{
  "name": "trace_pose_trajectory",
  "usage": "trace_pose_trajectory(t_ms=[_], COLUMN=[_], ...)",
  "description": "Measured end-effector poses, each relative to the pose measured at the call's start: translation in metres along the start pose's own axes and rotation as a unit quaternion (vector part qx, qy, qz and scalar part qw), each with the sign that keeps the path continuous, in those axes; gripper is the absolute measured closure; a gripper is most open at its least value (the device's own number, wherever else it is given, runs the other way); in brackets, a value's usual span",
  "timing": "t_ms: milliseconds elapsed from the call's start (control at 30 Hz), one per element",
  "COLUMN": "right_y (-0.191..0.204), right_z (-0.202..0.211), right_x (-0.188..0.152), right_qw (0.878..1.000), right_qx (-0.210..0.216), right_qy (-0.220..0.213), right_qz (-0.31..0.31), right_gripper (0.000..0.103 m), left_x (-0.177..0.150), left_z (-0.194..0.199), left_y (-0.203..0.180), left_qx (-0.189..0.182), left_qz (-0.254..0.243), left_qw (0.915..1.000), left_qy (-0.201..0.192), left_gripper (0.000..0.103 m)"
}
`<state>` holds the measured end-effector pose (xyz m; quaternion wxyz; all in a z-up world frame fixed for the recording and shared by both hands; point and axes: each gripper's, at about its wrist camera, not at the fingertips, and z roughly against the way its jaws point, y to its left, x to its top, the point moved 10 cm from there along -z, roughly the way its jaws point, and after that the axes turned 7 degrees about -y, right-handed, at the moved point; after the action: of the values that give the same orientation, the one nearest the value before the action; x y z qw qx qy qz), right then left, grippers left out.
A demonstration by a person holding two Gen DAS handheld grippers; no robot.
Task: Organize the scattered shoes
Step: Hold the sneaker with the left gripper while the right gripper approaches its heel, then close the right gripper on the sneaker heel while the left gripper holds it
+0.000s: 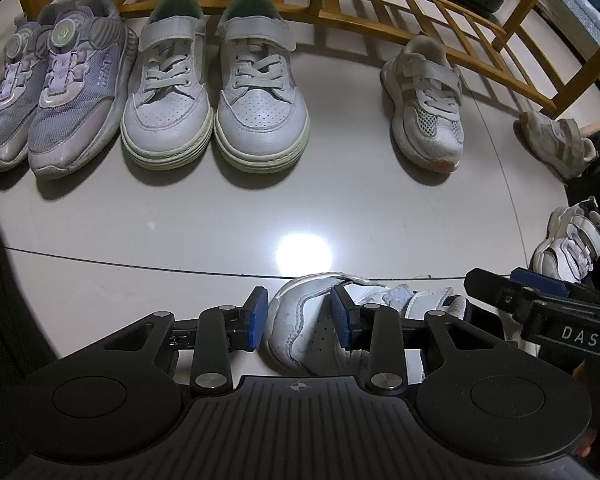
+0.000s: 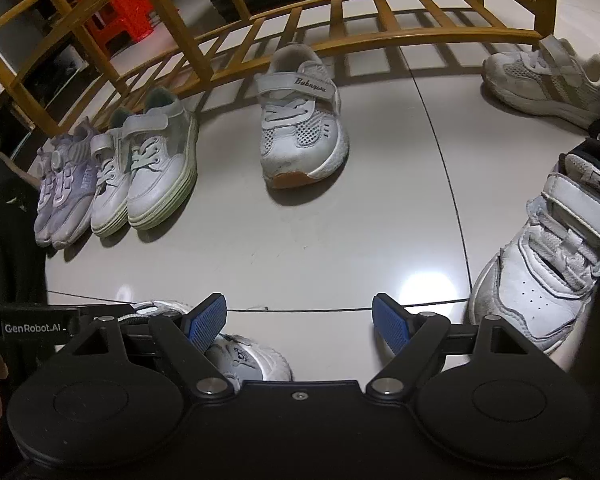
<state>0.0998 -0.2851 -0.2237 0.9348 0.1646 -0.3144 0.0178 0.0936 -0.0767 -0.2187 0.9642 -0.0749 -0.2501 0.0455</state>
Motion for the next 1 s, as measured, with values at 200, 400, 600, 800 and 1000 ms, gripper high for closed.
trace_pose_trajectory(t_ms=[200, 400, 600, 800, 1000], right_y=[0.000, 0.004, 0.007, 0.013, 0.019], right_z=[0.001, 0.005, 0.009, 0.007, 0.016], right_x=[0.001, 0.002, 0.003, 0.001, -0.001], right_qw=[1.000, 1.000, 0.999, 0.999, 0.998], right_qx=[0.005, 0.025, 0.037, 0.038, 0.055], right_qy=[-0.003, -0.005, -0.008, -0.005, 0.014], right_qz=[-0.001, 0.001, 0.000, 0.019, 0.018], right_gripper=[0.021, 0.021, 0.021, 0.021, 0.021], left_x=[-0.001, 0.004, 0.008, 0.007, 0.008], left_z=[0.002, 0.002, -0.003, -0.004, -0.005], left_y=[-0.001, 0.000, 0.006, 0.005, 0.007], left_qx=[0.003, 0.011, 0.014, 0.012, 0.006], left_qz=[-0.003, -0.012, 0.001, -0.007, -0.003], left_qw=[1.0000, 0.9999, 0.9999, 0.9998, 0.9999], left_qy=[-0.001, -0.003, -0.008, -0.012, -0.009], left_gripper=[0.064, 0.062, 0.055, 0.055, 0.054])
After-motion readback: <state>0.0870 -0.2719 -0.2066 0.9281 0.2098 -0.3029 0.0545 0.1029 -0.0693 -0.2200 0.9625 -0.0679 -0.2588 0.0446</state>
